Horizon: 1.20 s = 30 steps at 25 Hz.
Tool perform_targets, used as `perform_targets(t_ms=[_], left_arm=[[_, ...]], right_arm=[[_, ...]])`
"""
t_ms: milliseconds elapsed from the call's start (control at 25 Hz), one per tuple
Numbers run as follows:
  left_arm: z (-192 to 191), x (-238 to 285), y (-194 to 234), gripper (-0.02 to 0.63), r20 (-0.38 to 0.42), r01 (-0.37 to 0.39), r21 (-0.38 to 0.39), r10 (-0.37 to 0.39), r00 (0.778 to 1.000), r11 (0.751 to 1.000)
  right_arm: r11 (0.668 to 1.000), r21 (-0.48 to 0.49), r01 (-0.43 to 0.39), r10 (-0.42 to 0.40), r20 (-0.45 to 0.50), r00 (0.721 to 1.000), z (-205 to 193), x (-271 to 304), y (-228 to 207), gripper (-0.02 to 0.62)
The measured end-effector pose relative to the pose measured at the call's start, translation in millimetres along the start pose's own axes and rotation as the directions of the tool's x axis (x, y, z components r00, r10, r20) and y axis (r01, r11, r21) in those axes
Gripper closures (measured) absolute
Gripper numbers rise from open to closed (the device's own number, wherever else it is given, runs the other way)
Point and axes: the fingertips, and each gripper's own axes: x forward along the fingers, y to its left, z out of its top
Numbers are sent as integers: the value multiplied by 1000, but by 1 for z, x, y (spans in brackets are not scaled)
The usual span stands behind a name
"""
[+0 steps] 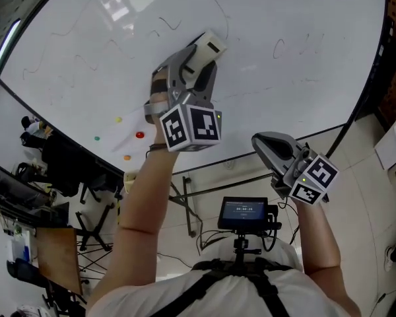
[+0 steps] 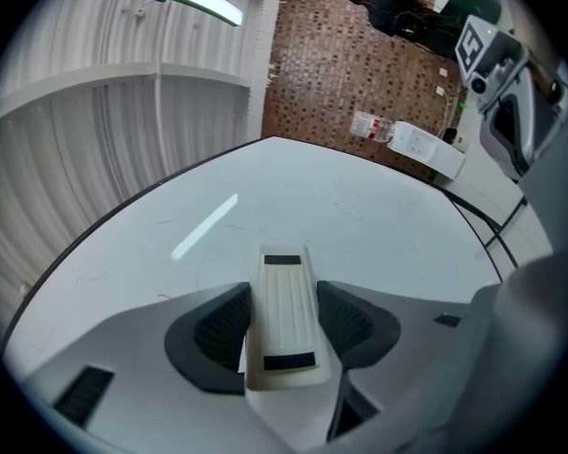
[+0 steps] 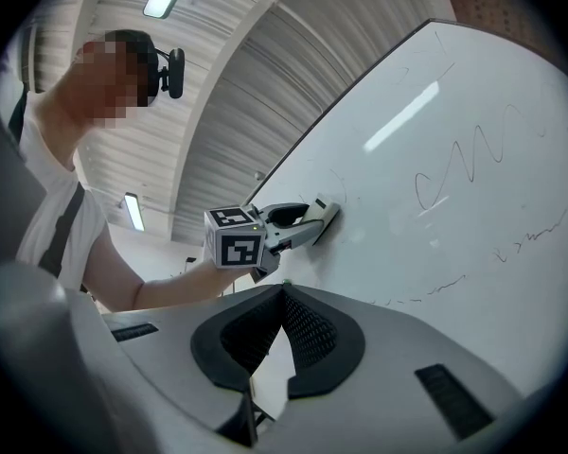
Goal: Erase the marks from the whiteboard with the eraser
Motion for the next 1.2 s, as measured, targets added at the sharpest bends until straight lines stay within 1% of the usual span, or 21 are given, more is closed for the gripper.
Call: perform_targets(t_ms=[40, 80, 120, 160, 200, 240, 280, 320, 360, 440, 480, 520, 560, 640, 680, 800, 840, 920, 960, 1080, 1200], left_arm=[[0, 3, -12, 354, -12, 54, 24, -54, 998, 998], [1, 7, -26, 354, -29, 127, 34, -126, 992, 991], [1, 9, -41, 354, -48, 211, 30, -209, 977, 977], [2, 11, -56, 354, -65, 293, 21, -291, 954, 956], [2, 12, -69, 354, -78, 360, 17, -358, 931, 933], [1, 12, -79, 354, -85, 397, 23, -394, 915, 917], [1, 12, -84, 354, -87, 402, 40, -398, 913, 915], [1, 12, -83, 353, -84, 380, 60, -375, 923, 923], [2, 12, -77, 354, -76, 335, 79, -329, 941, 939], [11, 12, -47, 354, -48, 188, 118, -184, 982, 975], [17, 13, -27, 354, -35, 109, 129, -105, 994, 986], [22, 13, -8, 356, -28, 49, 126, -46, 999, 991], [25, 14, 7, 354, -28, 25, 108, -22, 999, 994], [27, 16, 14, 356, -46, 52, 78, -48, 998, 996], [26, 17, 8, 354, -60, 79, 87, -74, 995, 993], [16, 19, -41, 356, -98, 203, 137, -191, 977, 970], [12, 20, -56, 354, -105, 222, 150, -207, 973, 964], [10, 20, -68, 354, -111, 208, 178, -191, 975, 962], [12, 20, -68, 356, -109, 205, 178, -188, 976, 962], [23, 24, -62, 356, -79, 205, 147, -195, 978, 968], [37, 32, -56, 356, -43, 179, 117, -175, 984, 977]], right_arm=[[1000, 2, -1, 1, -1, 1000, -1, 0, 0, 594], [1000, 3, -2, 2, -2, 1000, -1, 1, -1, 594], [1000, 4, -3, 3, -1, 1000, -1, 1, -1, 594], [1000, 4, -4, 4, 1, 1000, 0, 2, -1, 594], [1000, 4, -5, 5, 4, 1000, 1, 2, -1, 594], [1000, 3, -6, 6, 6, 1000, 1, 1, -1, 594], [1000, 2, -5, 5, 8, 1000, 2, 0, -2, 594], [1000, 3, -4, 4, 8, 1000, 3, -2, -3, 594], [1000, 5, 0, 0, 8, 1000, 4, -4, -5, 594], [1000, 8, 10, -10, 7, 1000, 5, -8, -11, 594], [1000, 10, 15, -16, 9, 1000, 6, -10, -14, 594], [1000, 12, 19, -19, 12, 1000, 7, -12, -16, 594], [1000, 13, 21, -22, 13, 1000, 8, -13, -17, 594], [1000, 17, 22, -22, 13, 1000, 6, -15, -19, 594], [1000, 20, 21, -21, 12, 1000, 5, -15, -20, 594], [1000, 25, 12, -13, 7, 1000, 1, -14, -20, 594], [1000, 27, 9, -9, 4, 1000, -1, -14, -20, 594], [1000, 30, 6, -6, -3, 1000, -3, -16, -20, 594], [999, 33, 9, -9, -4, 1000, -3, -17, -22, 594], [999, 43, 23, -23, 3, 1000, -1, -20, -29, 594], [999, 46, 21, -21, 4, 1000, -4, -20, -28, 594]])
